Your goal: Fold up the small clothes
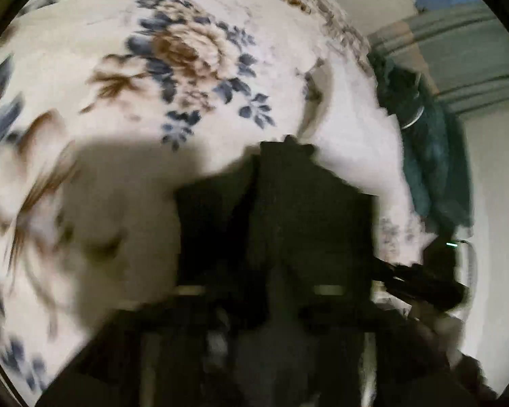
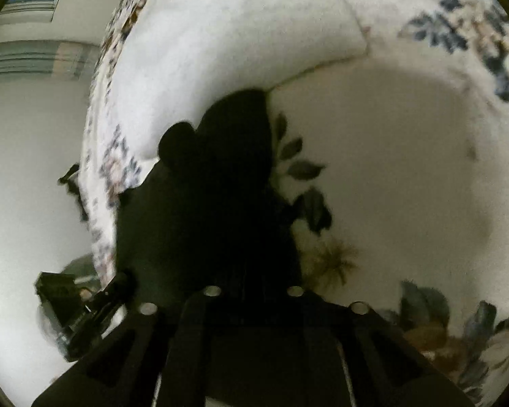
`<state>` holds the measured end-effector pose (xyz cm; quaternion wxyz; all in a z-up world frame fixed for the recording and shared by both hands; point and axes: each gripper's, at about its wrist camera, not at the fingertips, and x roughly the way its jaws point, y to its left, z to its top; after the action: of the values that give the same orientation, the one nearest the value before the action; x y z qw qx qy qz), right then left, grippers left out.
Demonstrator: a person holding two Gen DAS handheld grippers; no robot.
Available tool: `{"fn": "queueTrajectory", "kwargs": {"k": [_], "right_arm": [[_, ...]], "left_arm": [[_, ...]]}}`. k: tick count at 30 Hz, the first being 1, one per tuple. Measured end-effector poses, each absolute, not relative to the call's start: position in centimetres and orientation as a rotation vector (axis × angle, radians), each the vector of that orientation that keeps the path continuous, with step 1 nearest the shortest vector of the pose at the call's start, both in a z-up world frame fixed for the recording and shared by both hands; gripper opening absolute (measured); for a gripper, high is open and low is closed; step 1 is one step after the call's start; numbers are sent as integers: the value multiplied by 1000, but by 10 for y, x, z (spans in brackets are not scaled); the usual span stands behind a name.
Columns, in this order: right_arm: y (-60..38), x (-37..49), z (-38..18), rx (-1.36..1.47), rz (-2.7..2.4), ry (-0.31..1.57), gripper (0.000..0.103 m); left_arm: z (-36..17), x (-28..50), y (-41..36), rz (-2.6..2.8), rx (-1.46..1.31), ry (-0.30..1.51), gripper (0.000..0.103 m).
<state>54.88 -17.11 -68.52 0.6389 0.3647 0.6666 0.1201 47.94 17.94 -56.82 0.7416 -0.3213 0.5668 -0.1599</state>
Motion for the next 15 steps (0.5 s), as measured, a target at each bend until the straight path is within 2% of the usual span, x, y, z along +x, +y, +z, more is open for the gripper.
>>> {"fn": "queueTrajectory", "kwargs": {"k": [1,2,5,8,11,13,15], "right_arm": [[-177,550,-684,842,293,1509,76],[-182,552,-684,851,317,1497,85],[-190,565,-700,871,398,1548,85],[-178,585,-724,877,514,1608,85],[-155,605,-751,882,629,1668,87],[-144,614,-761,889,674,1688,96],[-137,623,-764,925,711,1682,97]], "left_arm": [[-560,462,186,-357,-745,1213,78],[-551,435,195,-341,-794,1182,79],[-546,364,205,-293,-857,1174,79],[-564,300,196,-251,-967,1189,79],[-600,275,166,-246,-1103,1231,79],[-618,279,146,-247,-1172,1213,79],[-637,298,126,-237,-1224,1170,79]]}}
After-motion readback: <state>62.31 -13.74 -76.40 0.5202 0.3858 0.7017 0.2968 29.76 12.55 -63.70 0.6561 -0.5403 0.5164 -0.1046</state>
